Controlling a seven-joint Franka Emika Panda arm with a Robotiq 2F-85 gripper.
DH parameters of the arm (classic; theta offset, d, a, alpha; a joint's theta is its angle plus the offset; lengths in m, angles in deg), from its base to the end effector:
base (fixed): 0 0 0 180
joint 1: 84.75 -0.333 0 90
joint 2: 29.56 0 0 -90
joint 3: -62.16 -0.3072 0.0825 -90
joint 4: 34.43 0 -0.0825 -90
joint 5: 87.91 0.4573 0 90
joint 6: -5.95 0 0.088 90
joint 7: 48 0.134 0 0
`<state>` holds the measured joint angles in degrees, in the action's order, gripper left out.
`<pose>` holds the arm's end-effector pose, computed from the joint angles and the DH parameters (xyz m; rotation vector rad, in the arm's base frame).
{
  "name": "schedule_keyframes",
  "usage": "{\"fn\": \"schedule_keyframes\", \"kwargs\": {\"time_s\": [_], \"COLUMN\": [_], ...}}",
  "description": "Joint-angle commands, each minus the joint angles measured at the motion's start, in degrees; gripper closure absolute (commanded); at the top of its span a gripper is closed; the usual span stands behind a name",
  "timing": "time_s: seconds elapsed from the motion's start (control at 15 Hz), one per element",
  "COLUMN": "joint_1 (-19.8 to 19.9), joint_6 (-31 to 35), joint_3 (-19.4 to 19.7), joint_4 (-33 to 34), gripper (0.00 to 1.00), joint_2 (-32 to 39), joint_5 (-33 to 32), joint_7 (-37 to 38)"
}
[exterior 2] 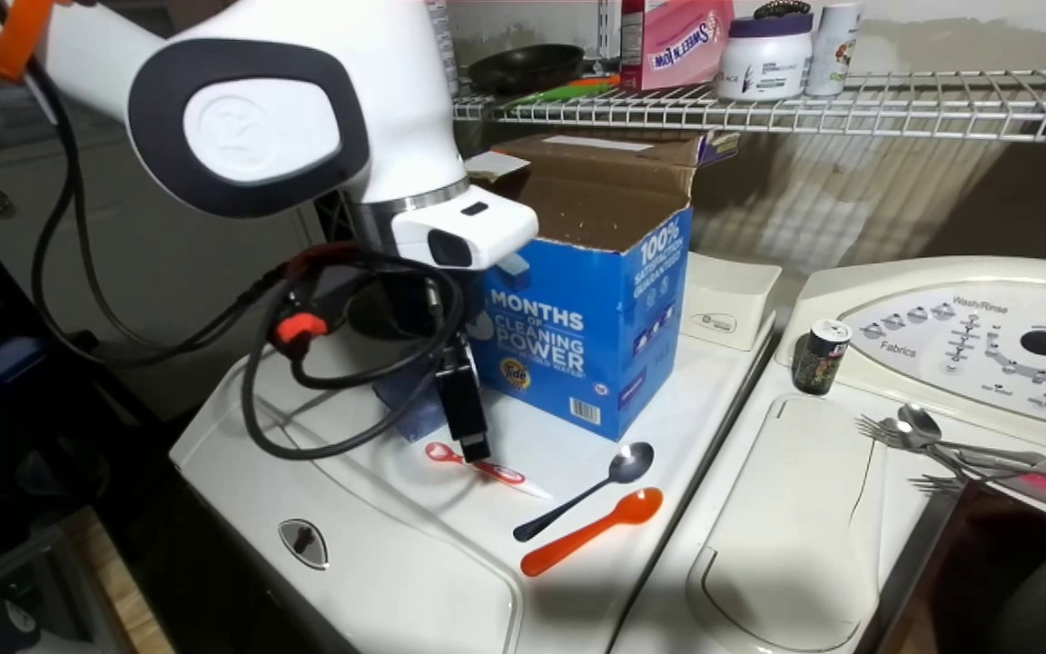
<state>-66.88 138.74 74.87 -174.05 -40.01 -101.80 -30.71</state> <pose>0.4524 -0.2741 0.2952 2.8240 -0.9886 0.0673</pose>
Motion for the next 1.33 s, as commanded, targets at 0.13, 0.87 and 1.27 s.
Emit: {"fn": "schedule_keyframes", "kwargs": {"time_s": [0.13, 0.87, 1.27], "joint_1": [-0.89, -0.19, -0.14], "joint_6": [13.77, 19.76, 19.68], "joint_3": [3.18, 5.03, 4.86], "joint_4": [-3.75, -5.24, -5.31], "gripper": [0.00, 0.00, 0.00], "joint_2": [0.99, 6.74, 7.01], "joint_5": [9.53, 12.41, 12.46], "joint_7": [-9.25, -20.14, -18.81]}}
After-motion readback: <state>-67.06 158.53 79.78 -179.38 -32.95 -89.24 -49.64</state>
